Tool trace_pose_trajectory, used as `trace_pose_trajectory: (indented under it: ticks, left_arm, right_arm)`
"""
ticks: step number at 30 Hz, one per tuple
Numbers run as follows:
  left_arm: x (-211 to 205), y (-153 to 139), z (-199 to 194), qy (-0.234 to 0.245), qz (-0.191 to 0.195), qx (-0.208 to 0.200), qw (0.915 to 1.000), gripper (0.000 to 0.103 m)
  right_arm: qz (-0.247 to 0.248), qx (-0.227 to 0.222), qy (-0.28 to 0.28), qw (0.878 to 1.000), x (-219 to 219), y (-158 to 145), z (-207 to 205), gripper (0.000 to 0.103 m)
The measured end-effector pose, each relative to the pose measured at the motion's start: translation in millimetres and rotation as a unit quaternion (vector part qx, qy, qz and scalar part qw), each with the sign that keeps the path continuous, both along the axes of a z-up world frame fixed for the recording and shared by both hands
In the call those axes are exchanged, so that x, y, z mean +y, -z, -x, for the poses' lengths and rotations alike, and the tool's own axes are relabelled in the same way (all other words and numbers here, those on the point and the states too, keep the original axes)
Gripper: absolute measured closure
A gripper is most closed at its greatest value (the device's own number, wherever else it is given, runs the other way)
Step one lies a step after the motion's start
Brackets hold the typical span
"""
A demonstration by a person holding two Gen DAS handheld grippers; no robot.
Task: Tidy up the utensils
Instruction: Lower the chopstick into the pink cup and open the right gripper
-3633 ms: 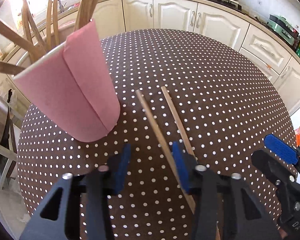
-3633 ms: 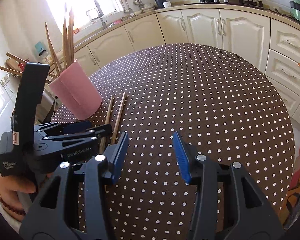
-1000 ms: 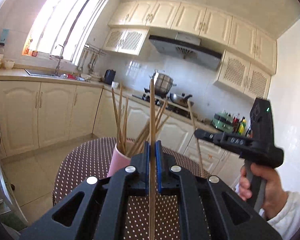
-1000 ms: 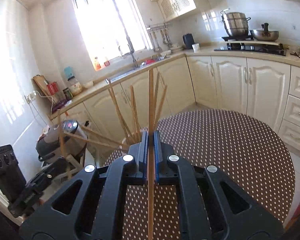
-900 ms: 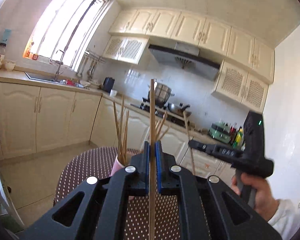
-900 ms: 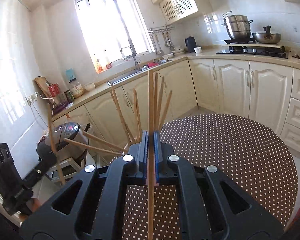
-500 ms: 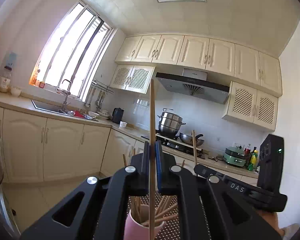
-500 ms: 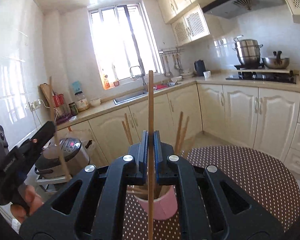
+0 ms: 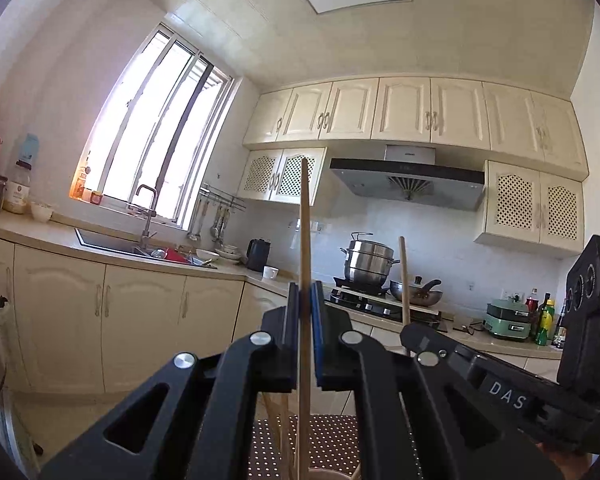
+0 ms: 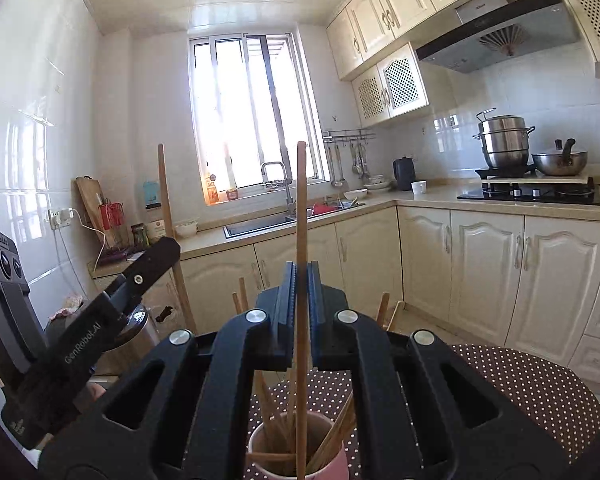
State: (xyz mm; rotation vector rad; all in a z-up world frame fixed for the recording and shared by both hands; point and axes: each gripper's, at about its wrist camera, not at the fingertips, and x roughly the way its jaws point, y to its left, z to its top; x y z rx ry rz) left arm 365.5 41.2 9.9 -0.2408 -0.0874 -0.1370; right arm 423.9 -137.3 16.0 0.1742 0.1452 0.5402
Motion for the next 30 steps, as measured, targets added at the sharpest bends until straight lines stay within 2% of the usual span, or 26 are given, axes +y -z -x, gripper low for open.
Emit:
trace_pose_trajectory:
  ticks: [9, 13, 19, 20, 21, 22, 23, 26, 30]
  left_arm:
    - [-3, 23, -12, 0.021, 0.012, 0.024, 0.9994, 0.097]
    - [-3, 25, -13, 0.037, 0.015, 0.038, 0.9985, 0.097]
    - [-2, 29, -14, 0.058, 0.01, 0.066, 0.996, 0.096]
    - [-3, 29, -15, 0.06, 0.008, 0.071, 0.9956, 0.091]
    - [-2, 29, -14, 0.06, 0.007, 0.074, 0.9954, 0.074]
    - [-3, 29, -13, 0.059, 0.006, 0.076, 0.9954, 0.065]
    - [-3, 29, -11, 0.057, 0.005, 0.076, 0.9954, 0.061]
    - [-3, 27, -7, 0.057, -0.001, 0.082, 0.995, 0.061]
    - [-1, 25, -1, 0.052, -0.01, 0.088, 0.9947, 0.054]
  right_arm:
    - [-0.009, -0.011, -0.002, 1.0, 5, 11, -5, 0.097]
    - [-0.002, -0.019, -0.003, 1.0, 8, 13, -6, 0.097]
    - [0.001, -0.008, -0.015, 1.0, 8, 24, -3, 0.097]
    - [0.001, -0.007, -0.015, 1.0, 8, 25, -2, 0.097]
    - [0.001, -0.007, -0.015, 1.0, 7, 27, 0, 0.097]
    - [0.002, -0.009, -0.016, 1.0, 6, 28, 1, 0.097]
    - [0.003, -0.007, -0.016, 1.0, 6, 28, 1, 0.097]
    - [0.004, -0.001, -0.018, 1.0, 5, 31, 4, 0.097]
    - [0.004, 0.004, -0.023, 1.0, 5, 35, 11, 0.097]
